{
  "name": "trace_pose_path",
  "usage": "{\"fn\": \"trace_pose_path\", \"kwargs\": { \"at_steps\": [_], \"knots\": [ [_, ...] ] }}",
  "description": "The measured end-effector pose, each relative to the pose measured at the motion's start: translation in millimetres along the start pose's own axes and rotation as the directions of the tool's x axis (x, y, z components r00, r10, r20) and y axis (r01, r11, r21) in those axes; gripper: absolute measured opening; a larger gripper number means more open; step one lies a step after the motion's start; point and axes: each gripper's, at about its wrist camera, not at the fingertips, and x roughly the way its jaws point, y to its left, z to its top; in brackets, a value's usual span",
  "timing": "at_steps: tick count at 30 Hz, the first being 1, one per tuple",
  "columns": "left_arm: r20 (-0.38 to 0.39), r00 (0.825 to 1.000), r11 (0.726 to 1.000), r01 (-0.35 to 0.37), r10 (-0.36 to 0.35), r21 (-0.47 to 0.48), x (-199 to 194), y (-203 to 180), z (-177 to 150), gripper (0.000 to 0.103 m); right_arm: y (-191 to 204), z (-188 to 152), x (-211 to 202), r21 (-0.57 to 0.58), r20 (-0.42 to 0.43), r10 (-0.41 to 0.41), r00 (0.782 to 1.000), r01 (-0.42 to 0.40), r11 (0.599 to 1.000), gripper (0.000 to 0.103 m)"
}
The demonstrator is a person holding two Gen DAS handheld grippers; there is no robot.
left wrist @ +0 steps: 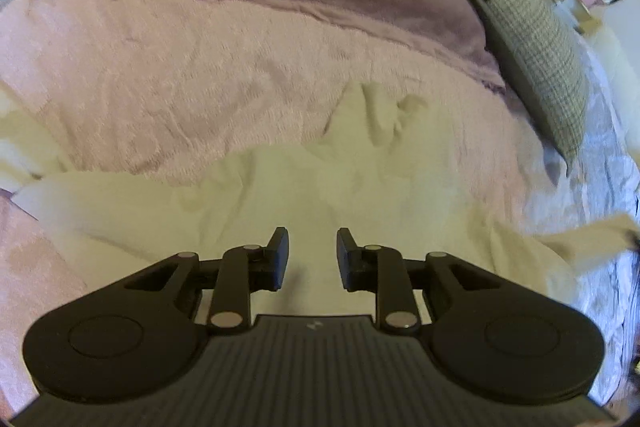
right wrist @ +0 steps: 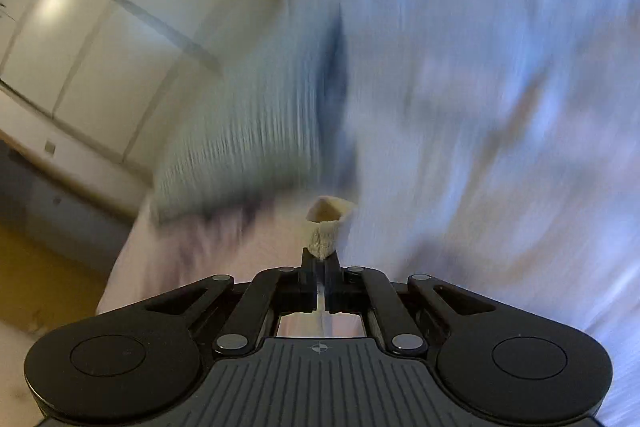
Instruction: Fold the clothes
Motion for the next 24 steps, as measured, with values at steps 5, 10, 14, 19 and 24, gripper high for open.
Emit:
{"fn": "trace_pose_path", "kwargs": {
  "at_steps": [5, 10, 14, 19, 24],
  "knots": [
    [0.012, 1.0, 1.0, 0.004, -0.004, -0.006, 1.0, -8.4, 2.1, 0.021, 16.8, 76.8, -81.2, -0.049, 0.176, -0.45, 0.875, 0.465, 0.884, 0.002],
    [-0.016, 0.999, 0.999, 0.036, -0.036, 0.008, 9.3, -24.3, -7.4, 0.021, -14.8, 86.2, -100.3, 0.035, 0.048, -0.522, 0.852, 0.521, 0.853, 0.017],
    [-0.036, 0.999, 1.0, 0.024, -0.024, 0.003, 12.2, -26.2, -16.2, 0.021, -53.3, 56.0, -94.6, 0.012, -0.033, -0.61, 0.792, 0.611, 0.792, 0.066],
    [-0.056, 0.998, 1.0, -0.009, 0.008, -0.019, 10.7, -18.9, -25.4, 0.021, -128.4, 16.8, -105.7, 0.166, -0.082, -0.61, 0.788, 0.614, 0.772, 0.066],
    [-0.074, 0.997, 0.998, -0.038, 0.035, -0.041, 12.0, -15.1, -34.4, 0.021, -191.4, -1.2, -114.2, 0.446, -0.032, -0.441, 0.897, 0.408, 0.797, 0.066]
  ]
}}
